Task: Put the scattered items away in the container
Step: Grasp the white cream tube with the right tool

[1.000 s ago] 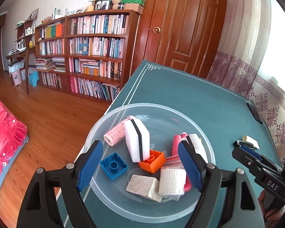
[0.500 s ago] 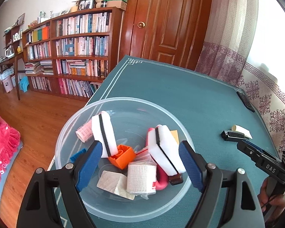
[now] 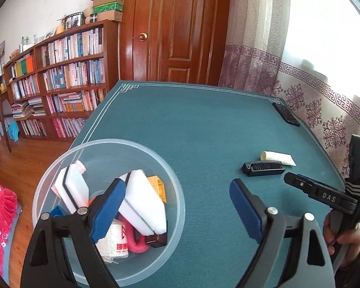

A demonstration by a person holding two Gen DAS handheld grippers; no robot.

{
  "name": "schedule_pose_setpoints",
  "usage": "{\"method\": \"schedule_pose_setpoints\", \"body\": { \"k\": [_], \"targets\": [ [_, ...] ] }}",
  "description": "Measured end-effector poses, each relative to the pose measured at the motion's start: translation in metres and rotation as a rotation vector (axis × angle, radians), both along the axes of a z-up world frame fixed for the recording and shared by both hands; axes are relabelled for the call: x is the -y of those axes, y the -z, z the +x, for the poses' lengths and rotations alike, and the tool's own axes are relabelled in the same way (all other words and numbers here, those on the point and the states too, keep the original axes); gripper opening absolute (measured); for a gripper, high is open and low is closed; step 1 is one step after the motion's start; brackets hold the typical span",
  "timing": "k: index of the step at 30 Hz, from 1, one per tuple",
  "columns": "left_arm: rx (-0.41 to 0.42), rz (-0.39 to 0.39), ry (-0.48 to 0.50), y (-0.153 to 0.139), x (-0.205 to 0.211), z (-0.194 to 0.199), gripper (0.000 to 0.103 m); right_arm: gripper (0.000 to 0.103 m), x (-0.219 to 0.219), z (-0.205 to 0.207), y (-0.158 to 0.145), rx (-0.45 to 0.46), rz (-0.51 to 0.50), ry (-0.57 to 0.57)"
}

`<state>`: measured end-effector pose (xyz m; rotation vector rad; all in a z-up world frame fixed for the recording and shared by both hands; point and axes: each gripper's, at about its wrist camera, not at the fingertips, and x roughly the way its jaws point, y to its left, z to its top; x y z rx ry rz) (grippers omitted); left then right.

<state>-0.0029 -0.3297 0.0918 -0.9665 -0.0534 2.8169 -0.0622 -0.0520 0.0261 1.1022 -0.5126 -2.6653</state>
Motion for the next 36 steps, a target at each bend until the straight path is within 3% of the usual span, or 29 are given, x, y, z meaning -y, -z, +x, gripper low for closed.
{"method": "schedule_pose_setpoints", "body": {
  "k": [10, 18, 29, 34, 36],
  "targets": [
    [-0.015, -0.016, 0.055, -0.005, -0.022, -0.003, 0.095, 0.062, -0.038, -0.04, 0.017, 0.097, -0.184, 0.096],
    [0.004, -0.005, 0.058, 0.0, -0.02, -0.011, 0.095, 0.062, -0.031, -0.074, 0.013, 0.095, -0.138, 0.114],
    [0.028, 0.006, 0.085, 0.006, -0.023, -0.023, 0.095, 0.062, -0.009, -0.111, 0.011, 0.082, 0.088, 0.138],
    [0.037, 0.003, 0.103, 0.007, -0.03, -0.031, 0.095, 0.062, 0.012, -0.126, 0.011, 0.09, 0.283, 0.114],
    [0.04, -0.001, 0.111, 0.007, -0.034, -0.034, 0.095, 0.057, 0.021, -0.125, 0.013, 0.079, 0.369, 0.101]
  ]
}}
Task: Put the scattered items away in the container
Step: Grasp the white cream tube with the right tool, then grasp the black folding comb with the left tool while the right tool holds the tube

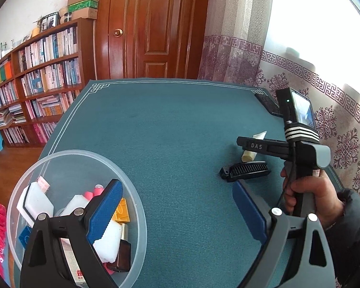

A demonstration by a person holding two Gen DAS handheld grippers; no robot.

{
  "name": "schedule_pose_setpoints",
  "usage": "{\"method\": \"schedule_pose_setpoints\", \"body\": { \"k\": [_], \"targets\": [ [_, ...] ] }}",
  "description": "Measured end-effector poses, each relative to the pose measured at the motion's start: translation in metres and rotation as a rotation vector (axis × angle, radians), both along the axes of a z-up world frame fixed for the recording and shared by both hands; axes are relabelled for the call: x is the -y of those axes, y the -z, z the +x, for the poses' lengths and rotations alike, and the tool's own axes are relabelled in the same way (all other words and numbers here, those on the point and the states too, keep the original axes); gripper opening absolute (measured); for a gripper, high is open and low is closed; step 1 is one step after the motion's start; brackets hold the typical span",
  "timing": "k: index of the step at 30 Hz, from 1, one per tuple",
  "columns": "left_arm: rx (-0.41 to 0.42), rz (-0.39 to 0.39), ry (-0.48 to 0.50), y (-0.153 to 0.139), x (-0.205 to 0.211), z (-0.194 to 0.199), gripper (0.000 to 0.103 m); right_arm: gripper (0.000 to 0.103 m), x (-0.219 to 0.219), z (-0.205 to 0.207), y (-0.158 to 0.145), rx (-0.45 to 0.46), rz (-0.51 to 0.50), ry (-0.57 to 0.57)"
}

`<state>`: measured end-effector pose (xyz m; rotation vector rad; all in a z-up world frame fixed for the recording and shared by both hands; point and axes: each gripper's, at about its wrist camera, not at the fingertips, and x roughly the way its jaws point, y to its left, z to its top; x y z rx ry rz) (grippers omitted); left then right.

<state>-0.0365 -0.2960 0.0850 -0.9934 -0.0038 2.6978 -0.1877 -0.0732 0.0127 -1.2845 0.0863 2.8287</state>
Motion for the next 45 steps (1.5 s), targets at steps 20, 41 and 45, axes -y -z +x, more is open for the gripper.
{"method": "schedule_pose_setpoints", "body": {
  "k": [20, 41, 45],
  "targets": [
    [0.095, 0.009, 0.143, 0.015, -0.063, -0.017, 0.095, 0.026, -0.056, 0.067, 0.002, -0.028, 0.008, -0.064],
    [0.287, 0.145, 0.005, 0.061, -0.106, -0.069, 0.095, 0.026, -0.082, 0.09, 0.003, -0.044, -0.108, -0.088],
    [0.28, 0.149, -0.029, 0.062, -0.107, -0.084, 0.095, 0.026, -0.084, 0.091, 0.003, -0.046, -0.126, -0.081]
  ]
}}
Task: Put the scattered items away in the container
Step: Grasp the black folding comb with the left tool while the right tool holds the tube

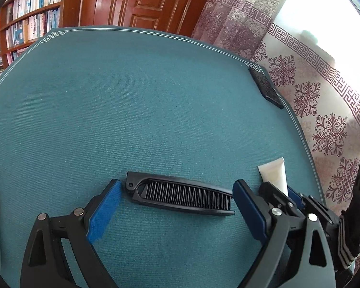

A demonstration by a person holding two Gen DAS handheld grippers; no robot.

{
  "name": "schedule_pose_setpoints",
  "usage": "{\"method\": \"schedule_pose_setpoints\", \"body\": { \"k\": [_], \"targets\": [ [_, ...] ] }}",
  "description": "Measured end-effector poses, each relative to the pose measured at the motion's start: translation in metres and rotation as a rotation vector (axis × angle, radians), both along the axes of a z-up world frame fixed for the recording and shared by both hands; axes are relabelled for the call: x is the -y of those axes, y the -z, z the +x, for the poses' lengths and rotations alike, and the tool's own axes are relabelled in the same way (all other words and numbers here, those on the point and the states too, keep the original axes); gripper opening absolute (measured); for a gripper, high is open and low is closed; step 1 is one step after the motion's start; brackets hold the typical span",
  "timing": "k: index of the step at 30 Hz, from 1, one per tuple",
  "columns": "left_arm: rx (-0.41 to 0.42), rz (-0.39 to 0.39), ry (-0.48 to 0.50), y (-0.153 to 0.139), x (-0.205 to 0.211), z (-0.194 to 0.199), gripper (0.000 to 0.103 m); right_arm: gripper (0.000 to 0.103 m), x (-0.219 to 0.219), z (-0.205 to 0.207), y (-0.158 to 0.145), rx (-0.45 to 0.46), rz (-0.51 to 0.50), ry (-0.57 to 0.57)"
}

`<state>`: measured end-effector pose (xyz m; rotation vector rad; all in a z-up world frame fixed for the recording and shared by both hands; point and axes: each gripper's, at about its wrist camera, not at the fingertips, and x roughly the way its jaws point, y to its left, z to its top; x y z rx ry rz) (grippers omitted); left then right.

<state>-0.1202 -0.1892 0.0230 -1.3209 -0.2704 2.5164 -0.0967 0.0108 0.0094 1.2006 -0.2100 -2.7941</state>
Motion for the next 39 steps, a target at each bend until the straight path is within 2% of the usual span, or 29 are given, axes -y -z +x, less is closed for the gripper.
{"method": "schedule_pose_setpoints", "body": {
  "k": [5, 10, 14, 18, 23, 31, 35, 39],
  "targets": [
    [-0.008, -0.011, -0.032, 0.006, 0.003, -0.021, 0.095, 0.026, -0.002, 0.0, 0.0, -0.001, -0.013, 0.005],
    [-0.03, -0.068, -0.024, 0.009, -0.002, -0.039, 0.095, 0.026, -0.003, -0.001, 0.0, -0.001, -0.031, 0.008],
    [-0.033, -0.078, 0.029, 0.01, -0.011, -0.043, 0.1, 0.024, -0.006, -0.001, 0.001, -0.001, -0.049, 0.006],
    [-0.038, -0.116, 0.104, 0.011, -0.013, -0.042, 0.1, 0.024, -0.006, 0.0, 0.001, -0.002, -0.052, 0.003],
    [-0.046, -0.159, 0.196, 0.012, -0.015, -0.033, 0.1, 0.024, -0.005, 0.0, 0.001, -0.002, -0.051, 0.005],
    [-0.055, -0.204, 0.364, 0.01, -0.026, 0.003, 0.1, 0.024, -0.007, 0.001, 0.0, -0.003, -0.063, 0.006],
    [-0.061, -0.237, 0.398, 0.01, -0.03, 0.024, 0.1, 0.024, -0.007, 0.001, 0.0, -0.004, -0.064, 0.006],
    [-0.062, -0.256, 0.388, 0.01, -0.026, 0.041, 0.1, 0.024, -0.006, 0.002, 0.0, -0.005, -0.058, 0.006]
  ]
}}
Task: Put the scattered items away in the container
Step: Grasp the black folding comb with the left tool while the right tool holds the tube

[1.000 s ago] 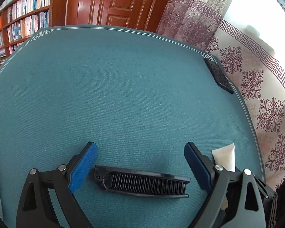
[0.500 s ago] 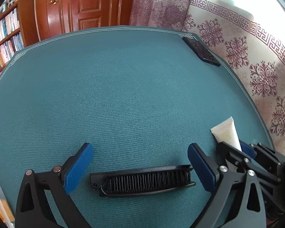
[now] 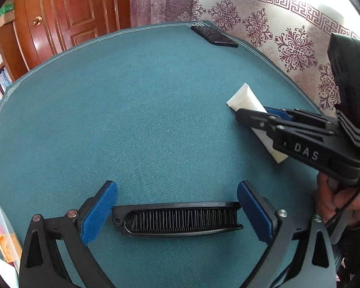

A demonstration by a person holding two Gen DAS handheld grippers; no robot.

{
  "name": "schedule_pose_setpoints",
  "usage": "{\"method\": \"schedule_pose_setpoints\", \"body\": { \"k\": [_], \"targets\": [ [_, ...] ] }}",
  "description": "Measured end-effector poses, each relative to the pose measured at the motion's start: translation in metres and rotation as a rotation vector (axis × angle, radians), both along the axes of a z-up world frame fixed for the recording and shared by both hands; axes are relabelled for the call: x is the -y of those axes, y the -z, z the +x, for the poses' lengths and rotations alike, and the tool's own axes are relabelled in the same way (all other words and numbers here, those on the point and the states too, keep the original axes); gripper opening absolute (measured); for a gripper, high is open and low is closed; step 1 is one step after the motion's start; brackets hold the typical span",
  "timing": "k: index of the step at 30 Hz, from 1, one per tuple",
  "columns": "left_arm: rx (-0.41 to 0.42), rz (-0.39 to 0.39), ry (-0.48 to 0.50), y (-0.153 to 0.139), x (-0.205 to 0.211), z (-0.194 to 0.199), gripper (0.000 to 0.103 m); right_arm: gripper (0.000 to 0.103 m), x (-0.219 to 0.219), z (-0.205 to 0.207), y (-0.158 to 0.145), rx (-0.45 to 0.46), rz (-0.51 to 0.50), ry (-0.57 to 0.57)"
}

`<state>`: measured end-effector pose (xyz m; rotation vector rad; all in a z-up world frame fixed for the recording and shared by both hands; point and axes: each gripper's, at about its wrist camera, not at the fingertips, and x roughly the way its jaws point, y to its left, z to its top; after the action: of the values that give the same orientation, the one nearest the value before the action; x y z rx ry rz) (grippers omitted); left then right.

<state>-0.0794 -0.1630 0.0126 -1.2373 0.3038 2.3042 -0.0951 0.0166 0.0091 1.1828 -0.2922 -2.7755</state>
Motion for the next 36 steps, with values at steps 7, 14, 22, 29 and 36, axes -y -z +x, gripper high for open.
{"method": "schedule_pose_setpoints", "body": {
  "k": [7, 14, 22, 29, 36],
  "targets": [
    [-0.037, 0.021, -0.047, -0.01, 0.01, 0.023, 0.101, 0.024, 0.0, 0.0, 0.0, 0.0, 0.0, 0.0],
    [-0.002, 0.086, -0.163, -0.011, 0.02, 0.039, 0.102, 0.024, 0.0, 0.0, -0.001, -0.001, -0.005, 0.001],
    [0.106, 0.183, -0.229, 0.001, 0.016, 0.039, 0.102, 0.024, -0.002, 0.0, 0.0, -0.001, -0.013, 0.004],
    [0.095, 0.193, -0.298, -0.002, 0.012, 0.027, 0.102, 0.024, -0.003, 0.0, 0.0, -0.001, -0.014, 0.005],
    [0.012, 0.114, -0.314, -0.002, -0.007, 0.02, 0.1, 0.024, -0.002, 0.001, 0.001, -0.002, -0.01, 0.006]
  ]
}}
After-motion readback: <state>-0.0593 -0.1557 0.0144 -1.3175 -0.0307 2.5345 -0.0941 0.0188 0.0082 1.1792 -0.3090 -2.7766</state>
